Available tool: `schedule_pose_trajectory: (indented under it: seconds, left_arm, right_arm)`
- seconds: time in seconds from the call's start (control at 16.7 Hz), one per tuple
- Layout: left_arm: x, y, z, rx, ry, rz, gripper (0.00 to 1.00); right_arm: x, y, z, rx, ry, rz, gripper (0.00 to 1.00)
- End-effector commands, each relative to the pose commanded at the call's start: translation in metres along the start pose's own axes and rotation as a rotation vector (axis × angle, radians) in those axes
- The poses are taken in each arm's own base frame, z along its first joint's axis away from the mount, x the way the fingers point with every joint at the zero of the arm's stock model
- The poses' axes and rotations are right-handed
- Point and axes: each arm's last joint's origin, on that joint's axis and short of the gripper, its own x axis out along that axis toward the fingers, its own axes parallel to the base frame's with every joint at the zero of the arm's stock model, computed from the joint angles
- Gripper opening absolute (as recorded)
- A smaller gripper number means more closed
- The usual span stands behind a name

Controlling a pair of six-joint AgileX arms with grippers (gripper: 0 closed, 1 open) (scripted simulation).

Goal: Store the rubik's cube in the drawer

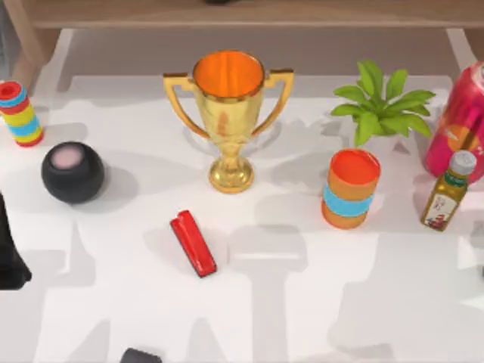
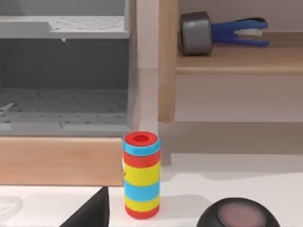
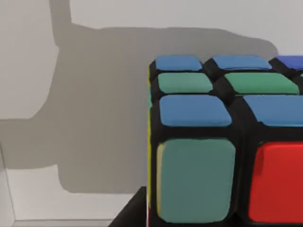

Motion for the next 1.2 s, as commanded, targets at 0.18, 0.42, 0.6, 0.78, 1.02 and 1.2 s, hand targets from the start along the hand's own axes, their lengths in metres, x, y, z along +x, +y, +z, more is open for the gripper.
schedule_pose_trajectory:
  seconds: [0.18,0.42,0.6,0.78,1.02,1.2]
  left_arm:
    - [0.0000,0.0000,0.0000,0.000,0.000,0.000,1.00]
    - [0.0000,0.0000,0.0000,0.000,0.000,0.000,1.00]
    - [0.0000,0.0000,0.0000,0.000,0.000,0.000,1.00]
    - [0.0000,0.0000,0.0000,0.000,0.000,0.000,1.00]
    - [0.0000,0.0000,0.0000,0.000,0.000,0.000,1.00]
    - [0.0000,0.0000,0.0000,0.000,0.000,0.000,1.00]
  right_arm:
    - [0.0000,0.0000,0.0000,0.000,0.000,0.000,0.00]
    - [0.0000,0.0000,0.0000,0.000,0.000,0.000,0.30]
    - [0.0000,0.0000,0.0000,0.000,0.000,0.000,0.53]
    - [0.0000,0.0000,0.0000,0.000,0.000,0.000,0.75]
    - [0.0000,0.0000,0.0000,0.000,0.000,0.000,1.00]
    - [0.0000,0.0000,0.0000,0.000,0.000,0.000,1.00]
